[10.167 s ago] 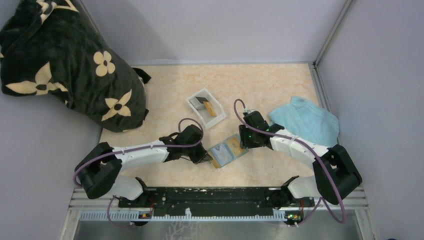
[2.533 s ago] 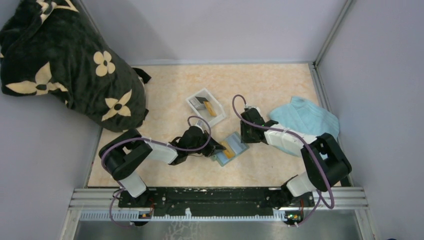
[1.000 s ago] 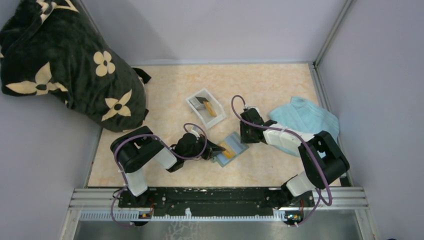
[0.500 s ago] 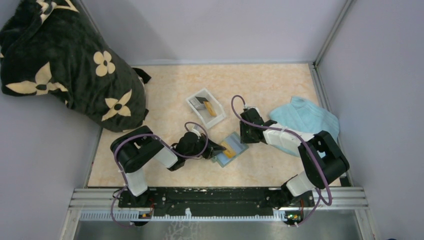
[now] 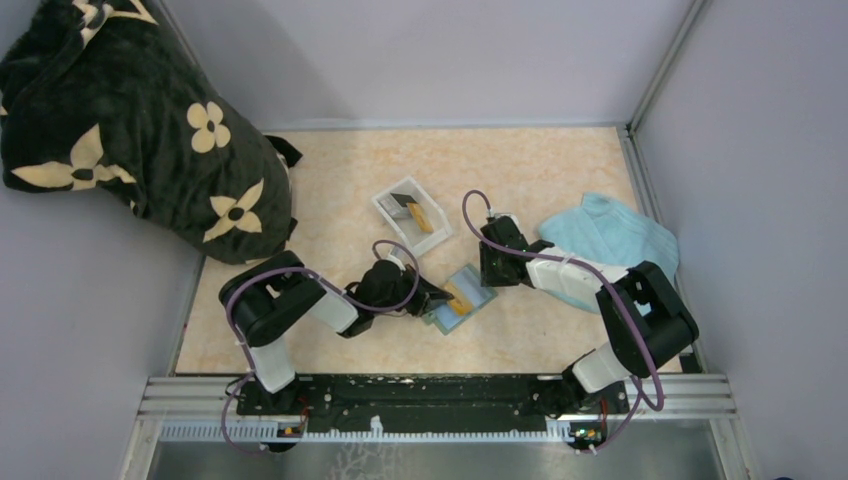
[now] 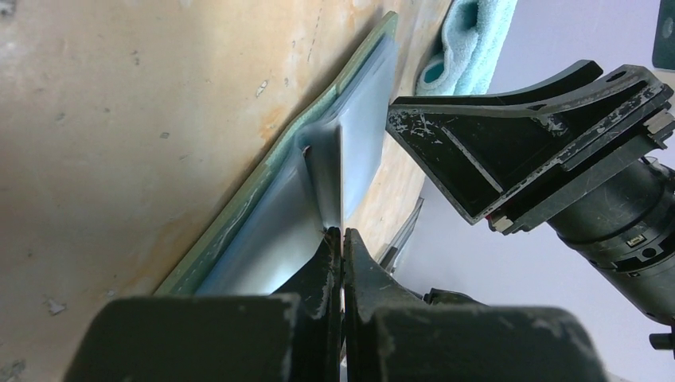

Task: Put the credit cards into the card holder
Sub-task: Insert the credit card into the card holder.

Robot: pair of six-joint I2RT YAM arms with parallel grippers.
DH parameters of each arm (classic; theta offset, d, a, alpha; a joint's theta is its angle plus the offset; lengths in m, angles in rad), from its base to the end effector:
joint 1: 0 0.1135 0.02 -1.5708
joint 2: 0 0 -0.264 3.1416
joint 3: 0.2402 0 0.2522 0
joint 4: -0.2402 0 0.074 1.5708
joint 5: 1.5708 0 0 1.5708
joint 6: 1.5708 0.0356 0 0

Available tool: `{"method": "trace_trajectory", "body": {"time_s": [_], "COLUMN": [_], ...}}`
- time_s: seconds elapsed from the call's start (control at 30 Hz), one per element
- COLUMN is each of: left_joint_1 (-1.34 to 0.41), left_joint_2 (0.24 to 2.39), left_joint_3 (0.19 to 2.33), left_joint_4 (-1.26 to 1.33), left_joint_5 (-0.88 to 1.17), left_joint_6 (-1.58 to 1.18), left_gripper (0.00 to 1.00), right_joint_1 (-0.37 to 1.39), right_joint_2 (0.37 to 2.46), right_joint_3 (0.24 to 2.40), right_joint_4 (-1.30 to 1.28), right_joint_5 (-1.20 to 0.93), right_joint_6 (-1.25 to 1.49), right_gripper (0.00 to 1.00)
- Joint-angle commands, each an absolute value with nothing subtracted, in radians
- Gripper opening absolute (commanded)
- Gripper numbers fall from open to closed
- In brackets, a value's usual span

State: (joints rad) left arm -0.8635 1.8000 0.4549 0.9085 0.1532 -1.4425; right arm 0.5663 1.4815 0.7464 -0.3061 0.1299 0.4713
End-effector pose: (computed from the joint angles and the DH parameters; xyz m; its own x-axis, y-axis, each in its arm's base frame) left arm 0.1857 -0.2257 0.0991 -0.8693 -0.4915 -0.0519 -0.1649 0.3875 -0.9070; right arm 0.2334 0.1429 0.1623 -0.8654 -0.0166 -0.5009 -0.0941 0.9871 0.1298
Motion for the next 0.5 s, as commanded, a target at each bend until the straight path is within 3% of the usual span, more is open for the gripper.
{"method": "trace_trajectory", "body": {"time_s": [0.0,0.47], "left_joint_1": [-0.871,-0.886], "left_joint_2": [1.813,1.860], "left_joint_3": [0.487,0.503], "left_joint_4": [0.906,0.876], "left_joint_5": [0.138,0.118], "left_joint_6": [-1.424,-1.444], "left_gripper": [0.00,0.00], "right_joint_1": [0.554,0.554], "right_joint_2": [1.497,1.505], "right_joint_3": [0.735,0.733], "right_joint_4": [-0.293,-0.293], "right_joint_5": [0.118,0.109], "right_joint_6": [0.458,0.454], "right_gripper": [0.39,0.39]}}
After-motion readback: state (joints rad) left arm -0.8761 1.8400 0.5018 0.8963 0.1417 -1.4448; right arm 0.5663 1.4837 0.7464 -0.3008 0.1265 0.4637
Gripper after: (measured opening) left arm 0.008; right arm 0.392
